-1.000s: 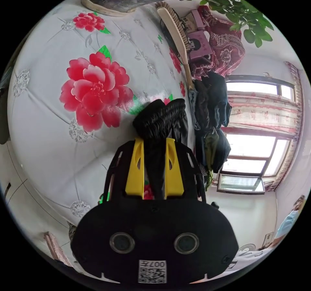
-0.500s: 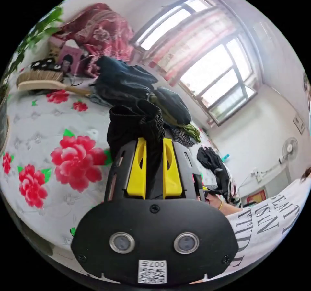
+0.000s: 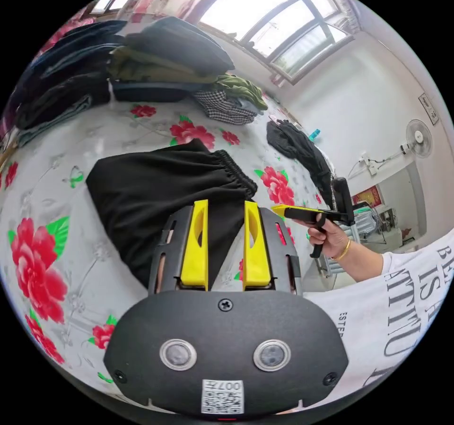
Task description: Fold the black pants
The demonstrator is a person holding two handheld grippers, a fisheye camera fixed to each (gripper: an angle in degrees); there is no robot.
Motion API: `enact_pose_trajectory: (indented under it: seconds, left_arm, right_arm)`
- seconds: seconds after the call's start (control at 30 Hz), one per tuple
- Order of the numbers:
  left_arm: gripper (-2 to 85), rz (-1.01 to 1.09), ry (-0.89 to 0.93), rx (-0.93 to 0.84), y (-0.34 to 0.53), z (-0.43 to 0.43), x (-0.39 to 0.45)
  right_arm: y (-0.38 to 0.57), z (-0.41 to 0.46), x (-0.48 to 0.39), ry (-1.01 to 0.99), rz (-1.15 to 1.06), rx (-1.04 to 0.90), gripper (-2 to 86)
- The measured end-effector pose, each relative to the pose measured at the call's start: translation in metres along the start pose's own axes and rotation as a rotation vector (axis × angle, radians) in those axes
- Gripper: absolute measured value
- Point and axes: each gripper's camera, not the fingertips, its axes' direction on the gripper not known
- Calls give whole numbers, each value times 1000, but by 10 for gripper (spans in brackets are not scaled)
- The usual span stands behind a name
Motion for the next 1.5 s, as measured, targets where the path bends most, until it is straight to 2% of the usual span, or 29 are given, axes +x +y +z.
enact_pose_trajectory:
  seconds: [0.1,0.2,0.37,0.43,0.5,0.67,0.77,0.93,1.07,1.13,1.2,1.3,1.37,1.5]
  left_arm:
    - [118,-152,-103,51,37,-48,-52]
    - [143,-351,-102,42,67,-72,-111]
    - [147,-451,89,-18,75,-48,-156]
    - [104,-508,225,-76,72,-19,-171]
    - [63,-570,257,-114,70,-8,-182]
    - [40,-496,341,-39,39,-51,-179]
    - [37,-391,356,29,-12,-108,-176]
    - [37,-124,291,235,-145,-260,-177]
    - [41,-35,184,391,-220,-369,-186]
    - [61,-81,95,443,-258,-418,-206]
    - [87,-153,34,447,-276,-436,-233]
    - [110,-331,-196,362,-269,-427,-276]
    - [108,-358,-313,305,-241,-408,-282]
    - [100,-346,-465,196,-143,-346,-258]
  right_arm:
    - [-15,-2,29,-89,51,32,124]
    - [-39,12,51,-163,87,23,135]
    - [-68,38,66,-265,95,-4,120]
    - [-80,57,63,-327,97,-110,106]
    - [-84,57,60,-293,100,-133,93]
    - [-107,34,26,-361,56,-138,69]
    - [-152,12,-28,-407,-62,-99,61]
    - [-269,-31,-174,-467,-366,85,54]
    - [-346,-29,-268,-484,-455,183,53]
    - [-392,-1,-312,-445,-416,211,55]
    - [-415,33,-331,-355,-367,229,57]
    - [-414,101,-331,-165,-308,187,58]
    - [-390,143,-314,-72,-309,108,57]
    - [-280,216,-239,122,-285,-155,55]
